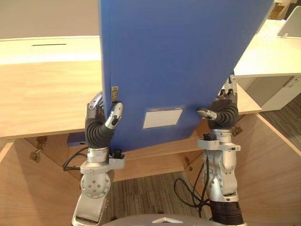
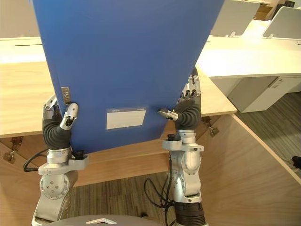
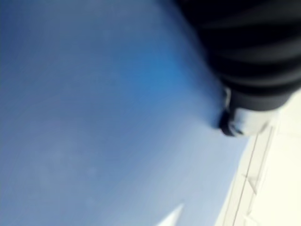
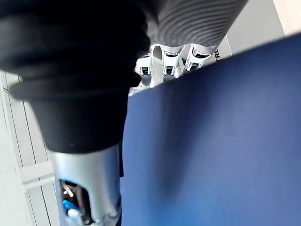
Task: Walk over to the cabinet, pick up the folder, carry it to the office cabinet, place the folder inside the office cabinet, then close the office cabinet door
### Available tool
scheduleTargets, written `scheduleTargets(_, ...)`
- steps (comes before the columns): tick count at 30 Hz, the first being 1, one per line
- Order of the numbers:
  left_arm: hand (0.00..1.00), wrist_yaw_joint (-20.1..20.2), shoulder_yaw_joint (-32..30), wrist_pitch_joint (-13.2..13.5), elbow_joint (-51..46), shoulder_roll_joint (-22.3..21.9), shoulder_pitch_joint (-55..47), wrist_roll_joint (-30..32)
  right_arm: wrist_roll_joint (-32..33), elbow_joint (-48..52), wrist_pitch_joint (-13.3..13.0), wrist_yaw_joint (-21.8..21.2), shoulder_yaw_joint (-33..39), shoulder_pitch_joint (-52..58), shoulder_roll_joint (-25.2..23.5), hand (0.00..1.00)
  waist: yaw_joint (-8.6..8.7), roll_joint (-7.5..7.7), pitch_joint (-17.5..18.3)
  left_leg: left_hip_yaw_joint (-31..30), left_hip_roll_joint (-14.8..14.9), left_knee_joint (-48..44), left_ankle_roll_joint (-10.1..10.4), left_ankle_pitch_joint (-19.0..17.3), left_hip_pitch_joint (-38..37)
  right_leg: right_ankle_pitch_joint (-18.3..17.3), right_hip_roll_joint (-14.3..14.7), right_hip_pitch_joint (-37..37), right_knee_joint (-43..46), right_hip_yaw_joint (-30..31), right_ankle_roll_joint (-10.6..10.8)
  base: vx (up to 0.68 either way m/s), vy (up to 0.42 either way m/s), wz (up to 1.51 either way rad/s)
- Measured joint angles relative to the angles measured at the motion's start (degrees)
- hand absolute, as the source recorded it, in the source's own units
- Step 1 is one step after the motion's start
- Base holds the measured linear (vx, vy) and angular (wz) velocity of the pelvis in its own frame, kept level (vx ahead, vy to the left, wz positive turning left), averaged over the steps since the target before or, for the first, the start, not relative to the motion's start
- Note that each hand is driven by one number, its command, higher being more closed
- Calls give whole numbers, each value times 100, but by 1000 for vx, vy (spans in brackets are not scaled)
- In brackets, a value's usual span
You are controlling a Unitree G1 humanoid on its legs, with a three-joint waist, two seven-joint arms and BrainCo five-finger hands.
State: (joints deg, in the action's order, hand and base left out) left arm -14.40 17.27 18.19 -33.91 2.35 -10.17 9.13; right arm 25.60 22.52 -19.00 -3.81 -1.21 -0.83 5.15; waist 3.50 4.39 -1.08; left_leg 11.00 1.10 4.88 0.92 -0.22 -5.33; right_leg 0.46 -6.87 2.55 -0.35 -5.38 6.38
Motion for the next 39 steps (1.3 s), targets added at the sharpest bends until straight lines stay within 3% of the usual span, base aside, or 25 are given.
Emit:
scheduleTargets(6, 100, 87, 66, 1, 96, 118, 12, 7, 3, -363, 198, -242, -91, -79, 242, 0, -20, 12, 6, -1, 10, 4, -26, 58, 58, 105, 1, -46, -14, 6, -17, -66, -24, 1)
scheduleTargets(7, 100, 89, 66, 1, 96, 120, 12, 7, 4, -376, 200, -288, -99, -79, 282, 100, -20, 16, 9, -1, 6, 5, -34, 64, 58, 110, -2, -46, -14, 6, -19, -97, -20, 1)
scheduleTargets(15, 100, 93, 63, 39, 122, 331, 9, 248, 117, -657, 393, -725, -291, -78, 920, 100, -25, 87, 98, -18, -9, 12, -10, 197, 135, 118, 2, -133, 1, -7, -31, -82, -24, 1)
scheduleTargets(20, 100, 94, 63, 93, 147, 342, 6, 488, 114, -801, 434, -808, -316, -64, 1019, 100, -29, 86, 143, -19, -11, 14, -13, 256, 192, 119, 5, -197, 0, -3, -33, -51, -13, 0)
scheduleTargets(21, 0, 94, 60, 104, 149, 343, -1, 508, 114, -802, 434, -809, -315, -61, 1018, 100, -29, 84, 172, -19, -11, 13, -9, 265, 223, 123, 5, -225, -1, -3, -35, -45, -10, 0)
scheduleTargets(34, 0, 83, -393, 113, 565, 309, -330, 760, -539, -766, 418, -516, -299, 1, 525, 100, -102, 106, 326, -39, -11, 15, 1, 344, 228, 124, 5, -250, 4, -16, -62, -30, -3, 1)
scheduleTargets(39, 0, -103, -1115, 90, 567, -90, -825, 631, -821, -639, 413, -92, -80, 109, 79, 100, -149, 190, 398, -199, -16, 15, 0, 360, 231, 71, -10, -164, -4, -166, -48, -20, -5, 16)
